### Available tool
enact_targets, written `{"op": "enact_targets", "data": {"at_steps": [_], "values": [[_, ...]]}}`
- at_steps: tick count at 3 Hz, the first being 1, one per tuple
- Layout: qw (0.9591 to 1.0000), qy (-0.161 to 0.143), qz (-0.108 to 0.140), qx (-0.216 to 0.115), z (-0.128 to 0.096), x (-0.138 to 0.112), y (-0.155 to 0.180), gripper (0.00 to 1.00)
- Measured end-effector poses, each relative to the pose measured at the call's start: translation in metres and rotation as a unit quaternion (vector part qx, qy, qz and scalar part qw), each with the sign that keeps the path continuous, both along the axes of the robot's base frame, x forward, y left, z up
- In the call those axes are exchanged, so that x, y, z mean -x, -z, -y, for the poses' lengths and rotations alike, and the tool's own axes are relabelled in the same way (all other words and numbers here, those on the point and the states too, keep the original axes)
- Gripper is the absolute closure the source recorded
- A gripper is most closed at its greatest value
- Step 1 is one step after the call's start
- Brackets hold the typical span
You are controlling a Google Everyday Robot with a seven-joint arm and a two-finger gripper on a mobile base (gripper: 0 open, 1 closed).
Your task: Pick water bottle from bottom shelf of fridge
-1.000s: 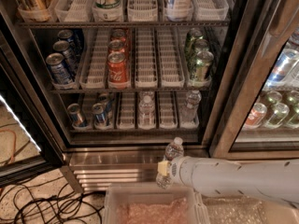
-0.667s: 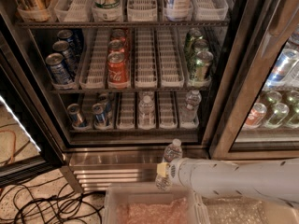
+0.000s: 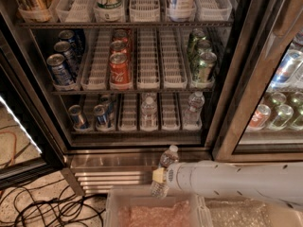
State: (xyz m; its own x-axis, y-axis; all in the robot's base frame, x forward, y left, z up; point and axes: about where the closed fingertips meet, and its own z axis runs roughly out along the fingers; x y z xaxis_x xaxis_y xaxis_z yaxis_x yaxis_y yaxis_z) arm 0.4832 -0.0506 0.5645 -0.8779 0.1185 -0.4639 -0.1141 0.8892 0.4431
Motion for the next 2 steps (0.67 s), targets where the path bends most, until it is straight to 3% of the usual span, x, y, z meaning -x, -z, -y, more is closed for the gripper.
{"op": "enact_targets", "data": {"at_steps": [1, 2], "values": [[0.998, -0.021, -0.048, -0.036, -0.0212, 0.0193, 0.0216, 1.0], [0.998, -0.021, -0.048, -0.036, -0.0212, 0.0193, 0.0216, 1.0]]}}
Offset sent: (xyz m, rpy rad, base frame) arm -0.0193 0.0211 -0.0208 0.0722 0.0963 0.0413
